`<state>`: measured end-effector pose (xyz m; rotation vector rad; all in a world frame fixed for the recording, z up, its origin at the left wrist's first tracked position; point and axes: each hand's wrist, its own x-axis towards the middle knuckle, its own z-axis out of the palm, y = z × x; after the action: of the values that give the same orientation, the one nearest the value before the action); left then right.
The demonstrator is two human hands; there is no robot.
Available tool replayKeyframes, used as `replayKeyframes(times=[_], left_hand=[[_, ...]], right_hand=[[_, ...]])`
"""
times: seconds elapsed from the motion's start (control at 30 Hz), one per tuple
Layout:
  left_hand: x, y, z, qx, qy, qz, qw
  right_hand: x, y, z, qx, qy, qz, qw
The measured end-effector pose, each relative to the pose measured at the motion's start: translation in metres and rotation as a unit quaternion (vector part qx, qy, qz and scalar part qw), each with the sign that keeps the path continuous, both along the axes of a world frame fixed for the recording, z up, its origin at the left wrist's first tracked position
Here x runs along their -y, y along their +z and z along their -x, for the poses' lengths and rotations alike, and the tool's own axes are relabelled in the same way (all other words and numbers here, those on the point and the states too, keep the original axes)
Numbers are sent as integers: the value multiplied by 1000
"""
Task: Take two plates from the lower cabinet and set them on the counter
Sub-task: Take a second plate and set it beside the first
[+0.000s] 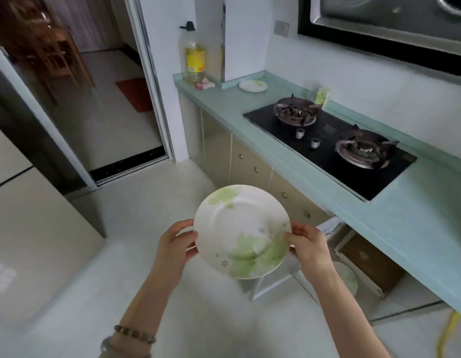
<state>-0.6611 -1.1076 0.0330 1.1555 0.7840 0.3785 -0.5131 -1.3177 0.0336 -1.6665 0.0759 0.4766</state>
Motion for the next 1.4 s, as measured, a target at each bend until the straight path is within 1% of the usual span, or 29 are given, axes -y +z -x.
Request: replayKeyframes(times=[0.17, 0.33, 0.43, 0.67, 0.8, 0.93, 1.13, 1.23, 1.4], left_hand=[[-44, -4, -14, 12, 26, 12, 1000], [-98, -16, -51, 12, 45, 17, 999], [-140, -18, -85, 17, 51, 15, 998], [-237, 6, -180, 26, 54, 4, 998], [-277, 13, -223, 17, 62, -7, 998], [-316, 10, -263, 14, 62, 7, 998], [-401, -9, -341, -6, 30, 17, 999], [-450, -14, -388, -11, -11, 15, 1000], [-524, -5, -470, -19, -82, 12, 996]], right_hand=[[-53, -1, -25, -10, 17, -5, 1000], [-114, -10, -66, -15, 33, -15, 999], [-157, -15, -102, -19, 37, -23, 999], [-257, -7, -196, -23, 35, -43, 998], [-301, -2, -241, -5, 41, -28, 999], [-339, -6, -280, -9, 42, -15, 999], [-407, -18, -340, -10, -3, 13, 1000], [-443, -21, -371, -10, -33, 27, 999], [-498, -18, -417, 2, -98, 33, 995]])
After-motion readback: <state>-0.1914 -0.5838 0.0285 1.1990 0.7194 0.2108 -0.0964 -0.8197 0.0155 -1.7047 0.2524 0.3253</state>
